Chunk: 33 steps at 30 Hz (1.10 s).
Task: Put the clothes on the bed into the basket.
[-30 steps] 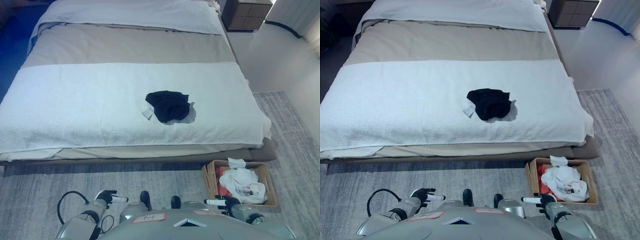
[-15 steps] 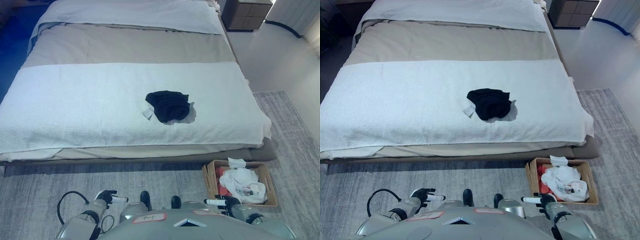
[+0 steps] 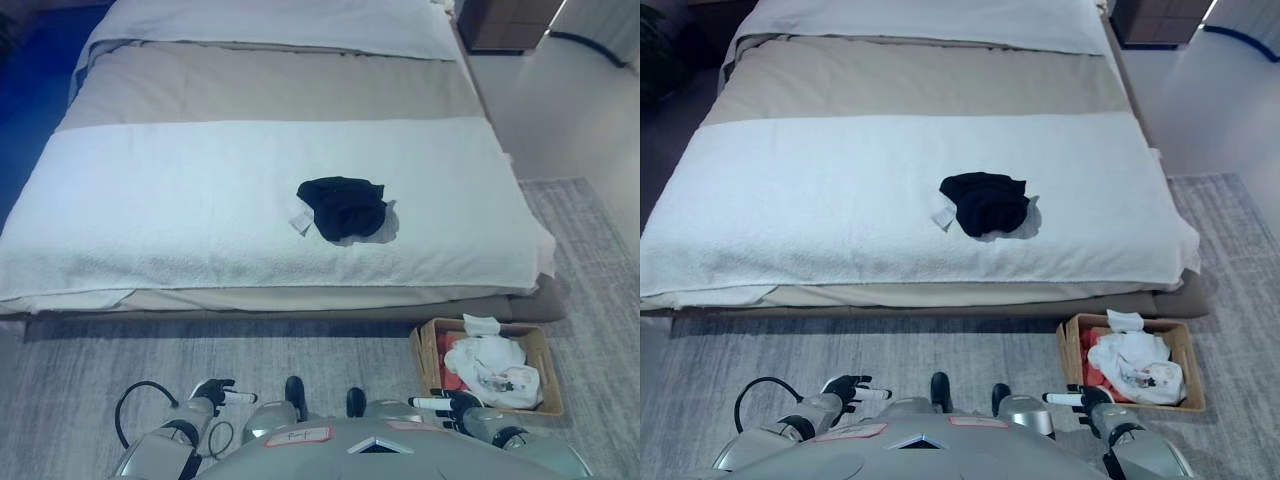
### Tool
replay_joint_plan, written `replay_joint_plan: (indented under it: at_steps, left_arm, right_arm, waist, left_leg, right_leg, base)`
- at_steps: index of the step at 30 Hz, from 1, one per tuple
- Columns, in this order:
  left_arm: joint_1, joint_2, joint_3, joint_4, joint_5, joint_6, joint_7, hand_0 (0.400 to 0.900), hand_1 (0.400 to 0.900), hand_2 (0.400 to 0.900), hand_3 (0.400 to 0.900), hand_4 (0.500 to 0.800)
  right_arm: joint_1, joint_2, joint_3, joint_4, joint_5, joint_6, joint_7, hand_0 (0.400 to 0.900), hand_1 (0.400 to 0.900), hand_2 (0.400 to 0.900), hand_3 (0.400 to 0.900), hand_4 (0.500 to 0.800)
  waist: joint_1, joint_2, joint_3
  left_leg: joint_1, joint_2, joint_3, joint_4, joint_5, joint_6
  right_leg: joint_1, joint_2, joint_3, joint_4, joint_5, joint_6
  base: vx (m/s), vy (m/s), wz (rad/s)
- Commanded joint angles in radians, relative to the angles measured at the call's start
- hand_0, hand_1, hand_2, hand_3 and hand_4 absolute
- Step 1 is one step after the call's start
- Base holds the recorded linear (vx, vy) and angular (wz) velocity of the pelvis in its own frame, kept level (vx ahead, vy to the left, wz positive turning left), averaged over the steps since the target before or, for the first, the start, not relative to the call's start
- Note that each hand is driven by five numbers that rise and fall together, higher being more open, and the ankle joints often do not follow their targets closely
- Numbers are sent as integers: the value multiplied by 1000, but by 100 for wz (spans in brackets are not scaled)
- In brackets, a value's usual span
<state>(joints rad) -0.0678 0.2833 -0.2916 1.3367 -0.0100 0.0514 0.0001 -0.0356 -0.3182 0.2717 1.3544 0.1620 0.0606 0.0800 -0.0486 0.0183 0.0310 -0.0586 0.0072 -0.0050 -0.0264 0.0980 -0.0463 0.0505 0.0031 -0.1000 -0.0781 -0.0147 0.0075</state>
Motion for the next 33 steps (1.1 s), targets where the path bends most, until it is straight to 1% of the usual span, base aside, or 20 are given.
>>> replay_joint_plan:
  at_steps: [1, 2, 3, 4, 5, 7, 8, 10, 12, 14, 16, 18, 20, 22, 24, 26, 27, 29, 31, 33]
  left_arm:
    - [-69, 29, 7, 15, -39, -9, 9, 900, 900, 900, 900, 800]
    - [-77, 30, 3, 16, -42, -10, 11, 900, 900, 900, 900, 800]
    - [-78, 30, -1, 15, -44, -9, 5, 900, 900, 900, 900, 800]
    - [-75, 30, -2, 15, -44, -8, 2, 900, 900, 900, 900, 800]
    - [-68, 27, -5, 18, -39, -6, -2, 900, 900, 900, 900, 800]
    - [-55, 26, -8, 19, -30, -3, -2, 900, 900, 900, 900, 800]
    - [-49, 28, -10, 20, -30, -3, 1, 900, 900, 900, 900, 800]
    - [-42, 29, -14, 20, -31, -5, 7, 900, 900, 900, 900, 800]
    - [-38, 30, -12, 19, -36, -9, 7, 900, 900, 900, 900, 800]
    - [-30, 29, -8, 20, -40, -12, 7, 900, 900, 900, 900, 800]
    - [-23, 30, -3, 24, -42, -13, 5, 900, 900, 900, 900, 800]
    - [-16, 29, -4, 29, -39, -12, 7, 900, 900, 900, 900, 800]
    - [-25, 36, -10, 27, -38, -14, 8, 900, 900, 900, 900, 800]
    - [-41, 46, -16, 23, -37, -15, 10, 900, 900, 900, 900, 800]
    - [-54, 58, -21, 14, -37, -16, 11, 900, 900, 900, 900, 800]
    - [-66, 70, -24, 10, -36, -16, 12, 900, 900, 900, 900, 800]
    - [-72, 75, -27, 9, -35, -15, 12, 900, 900, 900, 900, 800]
    - [-79, 89, -31, 4, -34, -13, 12, 900, 900, 900, 900, 800]
    - [-92, 99, -36, -1, -40, -13, 18, 900, 900, 900, 900, 800]
    - [-100, 104, -31, 3, -44, -13, 21, 900, 900, 900, 900, 800]
  right_arm:
    - [-65, -83, 38, 9, -8, -13, -9, 900, 900, 900, 900, 800]
    - [-67, -89, 35, 6, -4, -16, -11, 900, 900, 900, 900, 800]
    - [-65, -89, 32, 5, 2, -17, -14, 900, 900, 900, 900, 800]
    - [-61, -90, 29, 6, 6, -16, -15, 900, 900, 900, 900, 800]
    - [-57, -94, 26, 8, 9, -15, -15, 900, 900, 900, 900, 800]
    - [-54, -93, 29, 7, 9, -17, -19, 900, 900, 900, 900, 800]
    - [-54, -93, 35, 6, 7, -18, -20, 900, 900, 900, 900, 800]
    - [-53, -92, 43, 3, 5, -22, -24, 900, 900, 900, 900, 800]
    - [-52, -92, 48, 2, 3, -25, -24, 900, 900, 900, 900, 800]
    - [-51, -92, 53, 2, -1, -26, -20, 900, 900, 900, 900, 800]
    - [-52, -92, 54, 6, -6, -24, -13, 900, 900, 900, 900, 800]
    - [-52, -88, 56, 7, -12, -22, -3, 900, 900, 900, 900, 800]
    - [-50, -80, 51, 10, -10, -21, 0, 900, 900, 900, 900, 800]
    - [-52, -75, 46, 12, -6, -17, 6, 900, 900, 900, 900, 800]
    - [-57, -69, 47, 12, -5, -16, 9, 900, 900, 900, 900, 800]
    - [-68, -62, 46, 6, -2, -16, 11, 900, 900, 900, 900, 800]
    - [-73, -58, 48, 3, 1, -15, 14, 900, 900, 900, 900, 800]
    - [-91, -56, 60, -20, 0, -16, 17, 900, 900, 900, 900, 800]
    - [-119, -58, 70, -44, 4, -21, 8, 900, 900, 900, 900, 800]
    - [-134, -57, 72, -57, 8, -25, 1, 900, 900, 900, 900, 800]
  waist:
    - [21, -44, 78]
    - [21, -51, 87]
    - [18, -49, 86]
    - [17, -45, 84]
    - [20, -42, 81]
    - [31, -33, 83]
    - [36, -28, 87]
    - [41, -24, 94]
    - [47, -21, 98]
    - [54, -17, 93]
    - [59, -13, 80]
    - [64, -19, 59]
    - [59, -29, 47]
    - [58, -47, 37]
    - [64, -62, 21]
    - [67, -76, 7]
    - [66, -81, 6]
    - [58, -90, 18]
    - [44, -87, 43]
    - [41, -83, 56]
  left_leg:
    - [-122, -50, -37, 353, -147, -30]
    - [-173, -65, -49, 401, -128, -37]
    - [-195, -65, -43, 400, -115, -36]
    - [-217, -53, -23, 376, -109, -30]
    - [-245, -41, -10, 330, -98, -23]
    - [-266, -38, -26, 246, -40, -14]
    - [-267, -24, -41, 163, -3, -12]
    - [-278, 6, -63, 55, 30, -16]
    - [-281, 22, -94, -3, 47, -21]
    - [-269, 37, -108, -33, 64, -32]
    - [-254, 49, -105, -37, 81, -38]
    - [-239, 52, -94, -28, 92, -36]
    - [-248, 41, -72, 14, 81, -25]
    - [-291, 0, -47, 113, 37, -5]
    - [-321, -34, -33, 175, -5, 15]
    - [-314, -44, -25, 179, -34, 34]
    - [-302, -48, -24, 172, -43, 43]
    - [-268, -57, -25, 151, -56, 59]
    - [-237, -62, -34, 136, -67, 76]
    - [-201, -62, -34, 124, -83, 82]
  right_leg:
    - [-39, -46, 22, 86, -59, 2]
    - [-45, -47, 15, 89, -57, -2]
    - [-46, -42, 6, 90, -60, -6]
    - [-44, -37, -1, 90, -68, -11]
    - [-36, -28, -3, 90, -80, -15]
    - [-27, -1, 4, 96, -86, -21]
    - [-18, 13, 10, 98, -94, -24]
    - [1, 27, 26, 94, -106, -23]
    - [25, 36, 49, 83, -113, -19]
    - [55, 41, 84, 67, -124, -9]
    - [77, 39, 114, 55, -134, 2]
    - [97, 19, 135, 44, -147, 14]
    - [107, -13, 133, 50, -160, 28]
    - [104, -55, 137, 69, -163, 56]
    - [81, -86, 153, 113, -162, 73]
    - [33, -97, 164, 198, -139, 88]
    - [8, -96, 166, 259, -106, 94]
    - [-63, -90, 167, 392, 3, 106]
    - [-119, -81, 154, 525, 69, 110]
    - [-158, -84, 115, 571, 52, 101]
  base:
    - [-151, -142, 27]
    - [-100, -136, 34]
    - [-31, -119, 41]
    - [35, -85, 23]
    - [85, -73, 8]
    - [134, -35, -14]
    - [151, 3, -28]
    - [146, 20, -33]
    - [179, 42, -43]
    - [227, 86, -56]
    - [253, 155, -57]
    - [271, 212, -43]
    - [241, 240, -10]
    - [231, 283, -18]
    - [245, 268, -32]
    - [254, 250, -29]
    - [239, 242, -18]
    - [180, 225, -3]
    - [124, 235, 5]
    - [169, 200, 7]
